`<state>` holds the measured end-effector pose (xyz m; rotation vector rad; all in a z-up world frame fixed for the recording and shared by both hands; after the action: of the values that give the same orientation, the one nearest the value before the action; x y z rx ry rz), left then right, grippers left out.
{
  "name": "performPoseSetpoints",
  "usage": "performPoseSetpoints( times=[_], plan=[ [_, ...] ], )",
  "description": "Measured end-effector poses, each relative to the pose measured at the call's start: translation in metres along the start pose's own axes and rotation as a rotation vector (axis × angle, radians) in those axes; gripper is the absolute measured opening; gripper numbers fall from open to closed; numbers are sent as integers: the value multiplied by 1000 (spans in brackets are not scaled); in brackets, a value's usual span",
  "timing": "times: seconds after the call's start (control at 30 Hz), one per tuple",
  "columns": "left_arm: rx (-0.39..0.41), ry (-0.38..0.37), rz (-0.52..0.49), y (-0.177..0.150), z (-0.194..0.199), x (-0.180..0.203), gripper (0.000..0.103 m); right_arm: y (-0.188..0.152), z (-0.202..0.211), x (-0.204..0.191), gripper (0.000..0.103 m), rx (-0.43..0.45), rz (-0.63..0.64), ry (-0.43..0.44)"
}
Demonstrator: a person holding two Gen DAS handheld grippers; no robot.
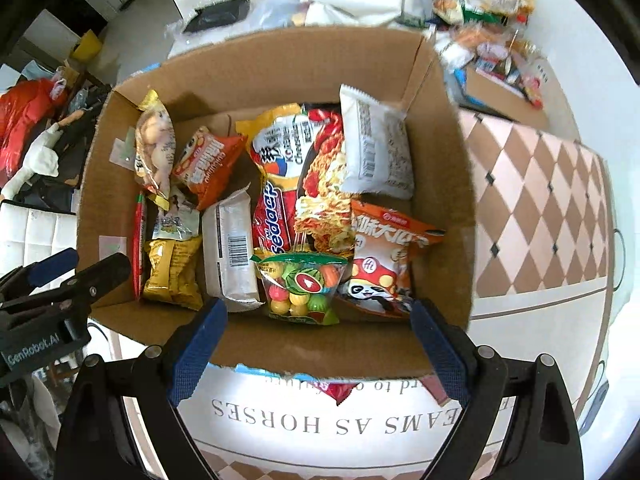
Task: Organize snacks
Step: 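Carry both packets into the box and open both grippers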
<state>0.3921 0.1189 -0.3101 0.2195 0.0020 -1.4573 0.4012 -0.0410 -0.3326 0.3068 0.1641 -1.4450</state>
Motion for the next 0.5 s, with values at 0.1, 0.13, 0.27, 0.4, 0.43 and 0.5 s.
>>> performPoseSetpoints(
  times=[0.1, 0.13, 0.27, 0.4, 0.43, 0.5],
  plan=[
    [58, 9, -5, -8, 12, 5, 91, -6, 14, -4, 96, 42, 26, -20],
    [80, 20, -7, -10, 19, 4, 92, -8, 18, -4, 96, 54, 30, -24],
    [136, 14, 8, -17, 33, 1, 101, -17, 38, -3, 96, 107, 34, -35],
    [162, 1, 32, -27, 48, -2, 101, -28, 52, -6, 97, 138, 50, -44],
    [172, 3, 35, -29, 53, -4, 101, -31, 56, -7, 97, 149, 55, -47],
    [201, 14, 38, -33, 64, -6, 101, -36, 65, -9, 97, 169, 63, -48]
  ],
)
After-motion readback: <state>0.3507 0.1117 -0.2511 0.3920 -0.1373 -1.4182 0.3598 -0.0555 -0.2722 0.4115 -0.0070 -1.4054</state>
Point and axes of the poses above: each gripper's, at about its wrist camera, not at the fingertips, and z roughly against the way its jaws point, x to its right, y to its top, the point moved 8 cm from there along -z, roughly the way its jaws point, and after that the axes turned 14 degrees about y, right-handed, at the moved point
